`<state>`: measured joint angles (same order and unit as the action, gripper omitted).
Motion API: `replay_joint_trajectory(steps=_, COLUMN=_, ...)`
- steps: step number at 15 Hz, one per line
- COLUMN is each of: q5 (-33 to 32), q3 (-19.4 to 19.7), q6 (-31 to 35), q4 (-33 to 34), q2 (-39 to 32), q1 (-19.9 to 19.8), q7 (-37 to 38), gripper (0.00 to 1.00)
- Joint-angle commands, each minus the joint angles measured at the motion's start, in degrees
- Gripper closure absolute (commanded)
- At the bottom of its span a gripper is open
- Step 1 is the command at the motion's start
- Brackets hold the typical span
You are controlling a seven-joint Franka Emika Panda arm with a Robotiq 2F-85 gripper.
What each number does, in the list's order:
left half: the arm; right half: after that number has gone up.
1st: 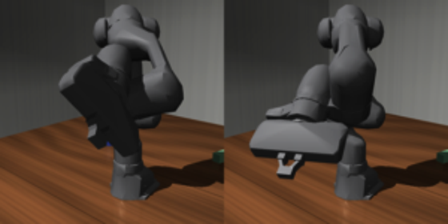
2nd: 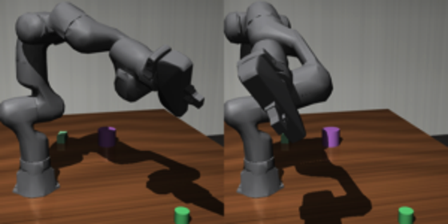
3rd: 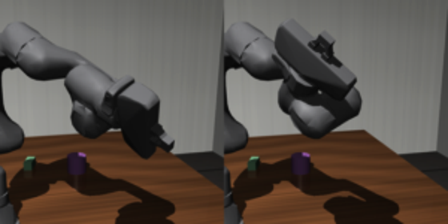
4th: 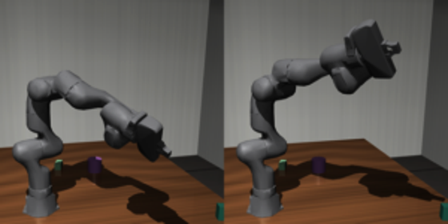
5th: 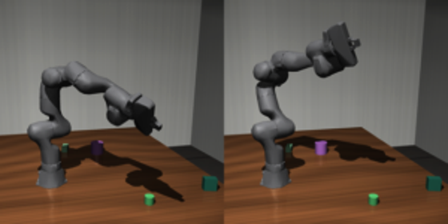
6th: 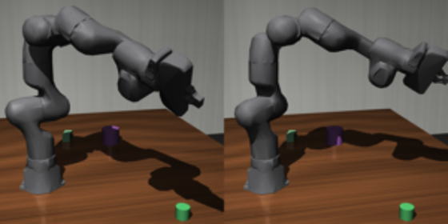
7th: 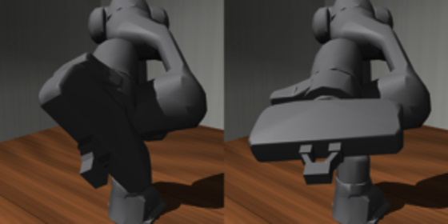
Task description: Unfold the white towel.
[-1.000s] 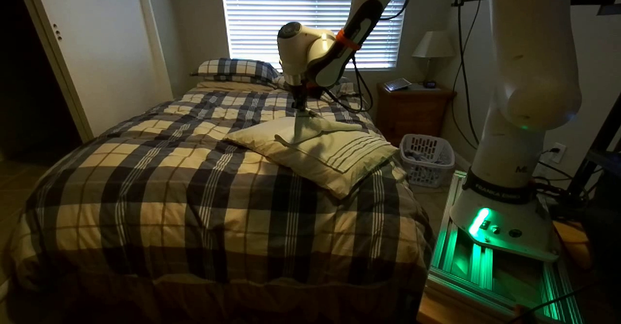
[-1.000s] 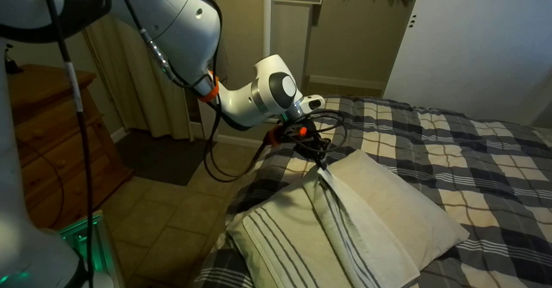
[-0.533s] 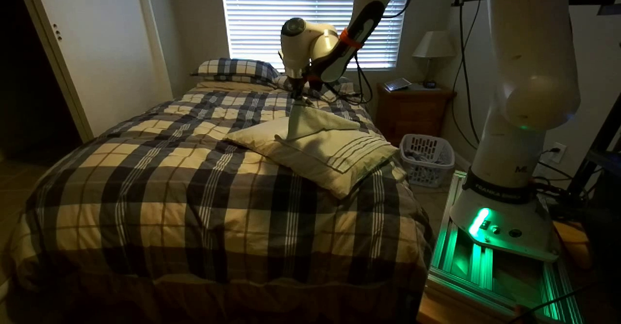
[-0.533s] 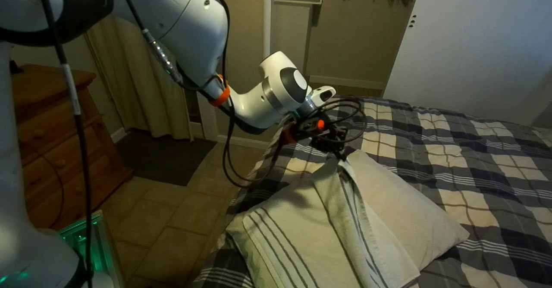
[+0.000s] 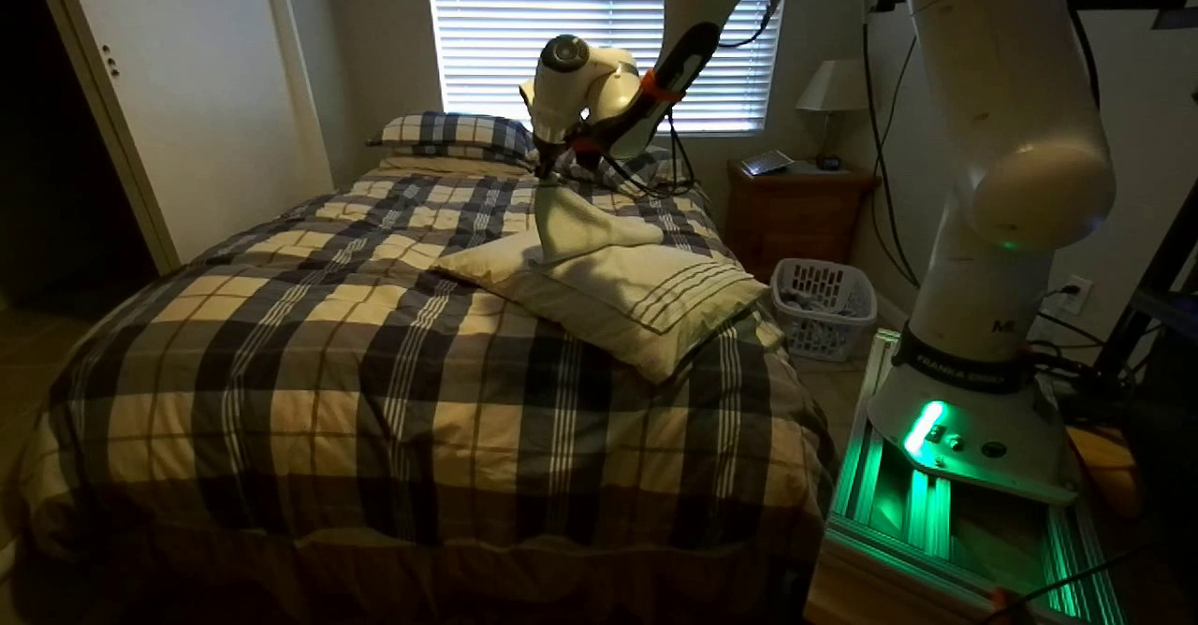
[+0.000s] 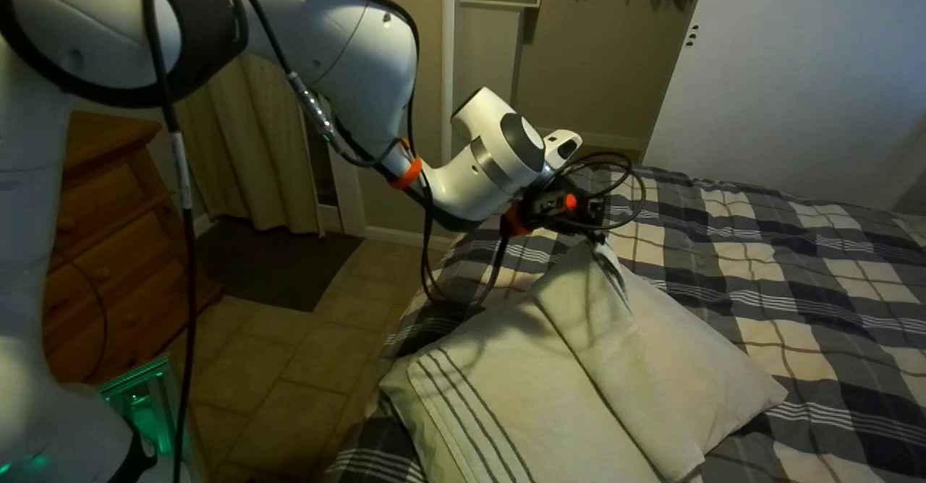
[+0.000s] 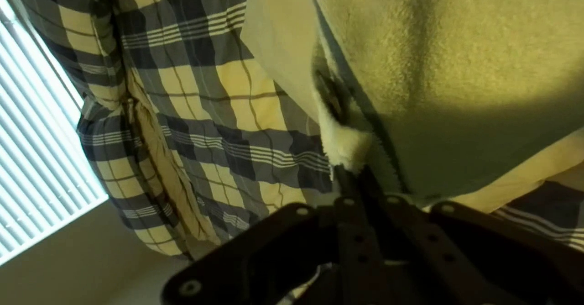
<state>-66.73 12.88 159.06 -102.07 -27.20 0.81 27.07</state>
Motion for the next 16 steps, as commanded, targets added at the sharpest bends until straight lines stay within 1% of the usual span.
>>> replay_joint_trajectory(steps=1, q5=-6.7, q3=3.0, q6=4.2, q4=8.8, q2=-5.1, q1=0.8, q7=5.1, gripper=0.99)
replay_joint_trajectory(steps=3, q5=-8.0, q3=3.5, q6=6.3, q4=12.5, q2=-7.7, q1=0.6, q7=7.3, gripper=0.99)
replay_joint_trajectory(steps=7, q5=-7.5, q3=3.9, q6=8.6, q4=17.8, q2=-12.5, q1=0.3, q7=9.7, gripper=0.99)
replay_joint_trajectory(steps=11, q5=-11.6, q3=7.0, q6=10.8, q4=25.2, q2=-18.0, q1=1.5, q7=15.8, gripper=0.99)
replay_joint_trajectory(steps=16, q5=-14.5, q3=9.5, q6=12.9, q4=32.8, q2=-23.4, q1=2.0, q7=23.2, gripper=0.99)
